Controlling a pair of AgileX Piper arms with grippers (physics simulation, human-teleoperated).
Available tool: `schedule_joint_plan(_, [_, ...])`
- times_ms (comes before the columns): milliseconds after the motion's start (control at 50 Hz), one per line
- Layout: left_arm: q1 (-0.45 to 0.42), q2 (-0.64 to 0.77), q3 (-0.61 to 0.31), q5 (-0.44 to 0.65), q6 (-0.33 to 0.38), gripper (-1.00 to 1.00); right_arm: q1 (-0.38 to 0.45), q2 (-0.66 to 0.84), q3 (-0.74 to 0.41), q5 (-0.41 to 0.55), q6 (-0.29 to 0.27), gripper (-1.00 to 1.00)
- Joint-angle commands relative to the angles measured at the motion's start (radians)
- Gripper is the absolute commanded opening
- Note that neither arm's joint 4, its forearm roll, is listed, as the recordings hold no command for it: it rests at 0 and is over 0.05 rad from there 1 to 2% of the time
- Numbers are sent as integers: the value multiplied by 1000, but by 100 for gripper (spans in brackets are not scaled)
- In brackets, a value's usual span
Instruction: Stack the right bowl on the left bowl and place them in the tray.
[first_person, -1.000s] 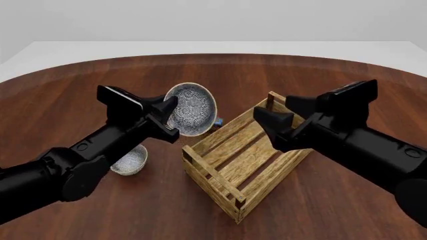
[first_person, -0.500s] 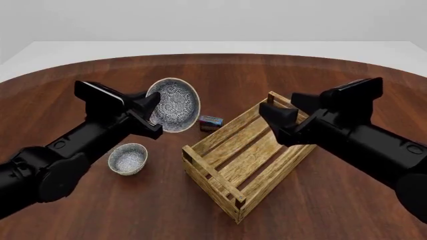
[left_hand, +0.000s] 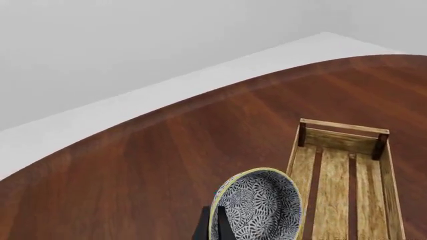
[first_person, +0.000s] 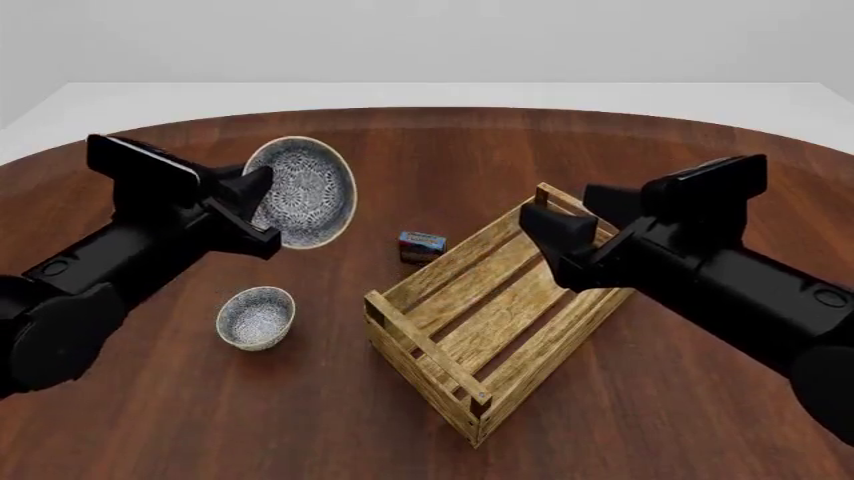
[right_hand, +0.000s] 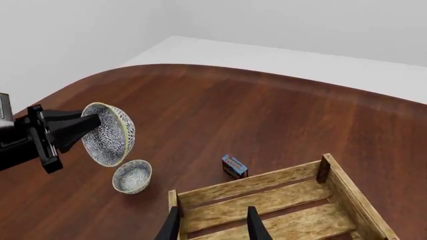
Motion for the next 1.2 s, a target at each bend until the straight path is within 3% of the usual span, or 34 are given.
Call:
schedule_joint_plan(20, [38, -48, -29, 96, 25, -100, 3, 2, 1, -1, 1, 100])
schedule_joint_plan(180, [51, -87, -44, 167, 27, -100, 3, 2, 2, -1, -1, 100])
schedule_joint_plan(220, [34, -75, -57, 197, -11, -100, 3, 2, 1, 0, -2, 100])
schedule_joint_plan(380, [72, -112, -44, 228, 38, -100, 3, 6, 1, -2, -4, 100])
schedule_joint_plan(500, [72, -114, -65, 281, 9, -100, 2, -3, 1, 3, -3, 100])
schedule_joint_plan(520, [87, -115, -60, 283, 39, -100, 1, -3, 1, 3, -3, 100])
schedule_joint_plan(620, [72, -111, -73, 331, 27, -100, -1, -3, 1, 1, -2, 100])
schedule_joint_plan(680, [111, -110, -70, 343, 75, -100, -2, -3, 1, 1, -2, 100])
schedule_joint_plan(740, [85, -91, -84, 381, 33, -100, -4, -4, 1, 1, -3, 100])
schedule_joint_plan(840, [79, -102, -76, 396, 20, -100, -3, -9, 2, 3, -2, 100])
schedule_joint_plan(1040, [125, -53, -82, 412, -42, -100, -9, -18, -1, 9, 2, 100])
schedule_joint_plan(1180, [144, -34, -87, 426, -30, -100, -11, -17, 1, 7, 2, 100])
schedule_joint_plan(1200, [164, -19, -86, 427, -1, -100, -11, -17, 1, 8, 2, 100])
